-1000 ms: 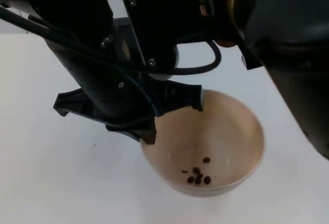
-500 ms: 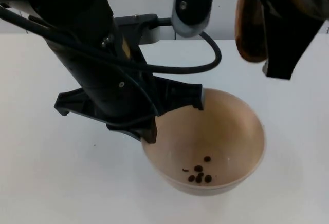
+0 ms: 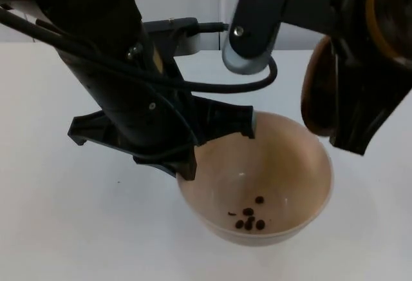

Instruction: Pick up the bowl with the left hand and pour the coffee beans from the cup into the bowl with the right hand.

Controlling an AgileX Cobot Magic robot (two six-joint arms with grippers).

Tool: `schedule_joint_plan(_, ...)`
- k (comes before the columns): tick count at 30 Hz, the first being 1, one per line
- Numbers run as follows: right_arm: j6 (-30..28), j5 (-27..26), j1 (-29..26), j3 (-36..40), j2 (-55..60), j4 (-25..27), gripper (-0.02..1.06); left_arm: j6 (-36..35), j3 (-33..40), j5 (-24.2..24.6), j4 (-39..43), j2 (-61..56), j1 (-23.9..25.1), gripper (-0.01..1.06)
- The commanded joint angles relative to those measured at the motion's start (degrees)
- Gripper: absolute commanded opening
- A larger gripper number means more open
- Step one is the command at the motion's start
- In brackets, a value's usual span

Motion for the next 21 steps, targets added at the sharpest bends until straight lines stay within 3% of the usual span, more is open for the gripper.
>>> schedule_joint_plan(1,0.5,0.3,-0.2,-0.4,-0.5,1.6,0.0,-0.1,-0.4,0.1,-0.8,-0.1,-0.3,0.0)
schedule_joint_plan(13,0.6,-4.0,-8.1,-0.4,-6.9,9.7,0.0,-0.1,-0.4,0.3,-0.4,-0.1,-0.3,0.0)
schedule_joint_plan(21,-2.6,-5.4,-12.8,-0.4,-10.5,15.2,0.0,-0.1,-0.4,0.0,1.0,-0.1,-0.2,0.0)
